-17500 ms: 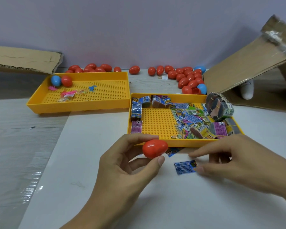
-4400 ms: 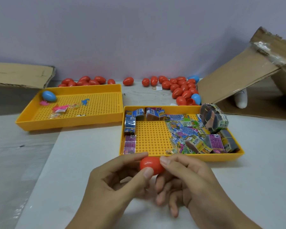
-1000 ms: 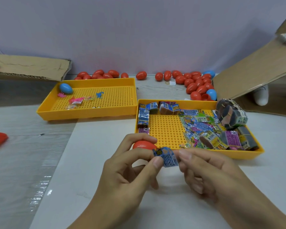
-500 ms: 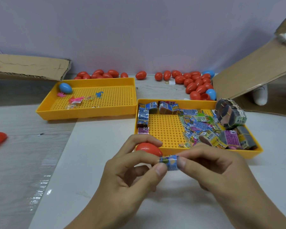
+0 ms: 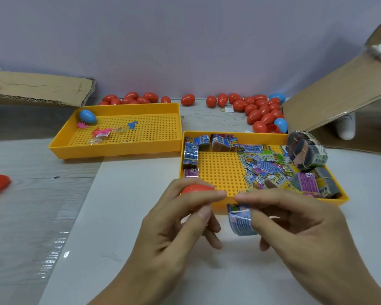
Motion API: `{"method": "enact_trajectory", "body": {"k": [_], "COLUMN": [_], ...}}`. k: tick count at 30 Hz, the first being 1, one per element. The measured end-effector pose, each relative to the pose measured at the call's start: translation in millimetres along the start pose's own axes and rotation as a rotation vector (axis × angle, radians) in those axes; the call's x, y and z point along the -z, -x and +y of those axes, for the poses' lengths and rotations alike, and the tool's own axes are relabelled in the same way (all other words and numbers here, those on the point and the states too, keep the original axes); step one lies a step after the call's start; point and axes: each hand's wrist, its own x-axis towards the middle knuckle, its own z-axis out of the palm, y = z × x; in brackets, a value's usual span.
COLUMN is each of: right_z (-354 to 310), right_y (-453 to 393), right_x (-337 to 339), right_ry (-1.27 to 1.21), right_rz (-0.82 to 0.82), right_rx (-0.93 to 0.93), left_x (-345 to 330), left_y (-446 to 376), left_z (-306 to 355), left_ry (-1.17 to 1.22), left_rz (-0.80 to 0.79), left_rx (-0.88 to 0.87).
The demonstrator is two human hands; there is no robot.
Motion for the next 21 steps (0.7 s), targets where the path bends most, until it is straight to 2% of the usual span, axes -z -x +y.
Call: {"method": "enact_trajectory", "body": {"k": [2,6,9,14,21], "right_z": [1,2,4,3,11], "right_y": [0,0,0,-1,1], "right_x": [1,-1,-1,-1,-2], "right_ry": [0.013,0.004,0.007,0.030,0.081], "right_rz": [0.016,0.022,0.007,-0.003,-0.003], "right_rx": [0.005,0.022,0.070,0.135,0.198], "left_x": [-1,-3,-2,1,2], "left_y": [1,3,3,1,2], "left_z": [-1,-1,-1,2,3], "left_ry": [-0.018,0.005,-0.042,0.046,0.015], "left_rz": [0.006,0.065,0.012,-0.030,-0.099], "left_rx": [-0.021,0.060,0.073,0.128,0.139]}}
